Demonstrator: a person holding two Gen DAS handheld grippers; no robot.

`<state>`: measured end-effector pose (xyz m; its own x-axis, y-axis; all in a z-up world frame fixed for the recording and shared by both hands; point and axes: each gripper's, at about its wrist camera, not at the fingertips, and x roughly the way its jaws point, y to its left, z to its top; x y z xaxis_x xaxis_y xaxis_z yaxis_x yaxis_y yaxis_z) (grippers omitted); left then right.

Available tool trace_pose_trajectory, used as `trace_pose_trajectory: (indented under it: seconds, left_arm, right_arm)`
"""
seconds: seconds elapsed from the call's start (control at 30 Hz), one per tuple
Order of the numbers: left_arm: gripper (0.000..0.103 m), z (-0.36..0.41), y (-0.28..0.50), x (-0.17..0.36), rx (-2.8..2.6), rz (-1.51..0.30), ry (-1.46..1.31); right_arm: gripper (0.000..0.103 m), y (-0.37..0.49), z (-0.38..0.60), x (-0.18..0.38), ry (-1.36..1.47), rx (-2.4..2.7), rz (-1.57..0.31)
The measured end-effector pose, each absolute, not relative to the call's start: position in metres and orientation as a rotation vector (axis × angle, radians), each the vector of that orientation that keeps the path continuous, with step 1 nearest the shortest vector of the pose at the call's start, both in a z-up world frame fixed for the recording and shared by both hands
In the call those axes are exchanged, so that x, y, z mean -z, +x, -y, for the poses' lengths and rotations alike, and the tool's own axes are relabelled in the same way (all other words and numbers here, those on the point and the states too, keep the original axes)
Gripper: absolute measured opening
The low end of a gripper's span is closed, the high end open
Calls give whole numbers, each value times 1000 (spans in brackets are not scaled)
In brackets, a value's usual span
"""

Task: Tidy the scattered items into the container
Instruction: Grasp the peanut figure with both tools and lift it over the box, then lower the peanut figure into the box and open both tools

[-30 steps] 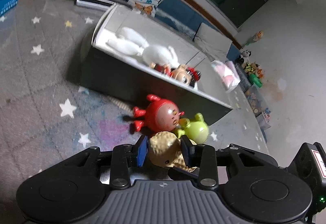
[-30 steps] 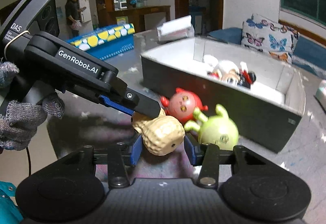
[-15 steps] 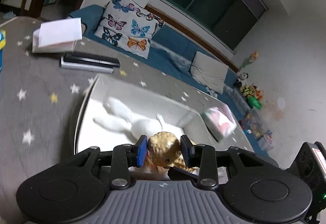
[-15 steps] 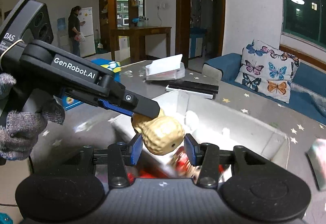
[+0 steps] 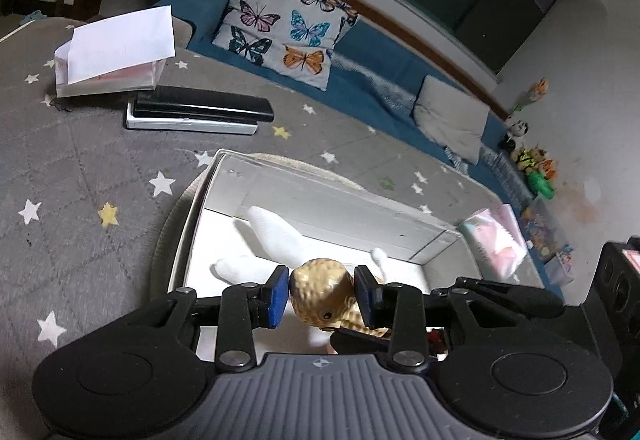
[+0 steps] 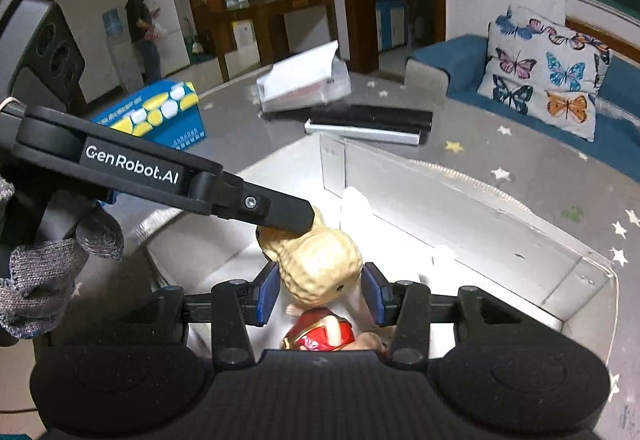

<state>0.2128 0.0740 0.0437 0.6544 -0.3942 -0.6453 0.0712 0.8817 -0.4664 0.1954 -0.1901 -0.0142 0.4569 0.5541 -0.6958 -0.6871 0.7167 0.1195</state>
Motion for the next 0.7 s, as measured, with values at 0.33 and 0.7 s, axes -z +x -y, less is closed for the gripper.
trace_pose_trajectory:
  seconds: [0.33,0.7]
  left_arm:
    - [39,-72,212,-40,248,-824,-369]
    - [40,-64,210,-35,215,-859,-258]
  right_arm:
    - [45,197,169,19,-327,-774,-791]
    - [45,199,141,25,-503,-803,-776]
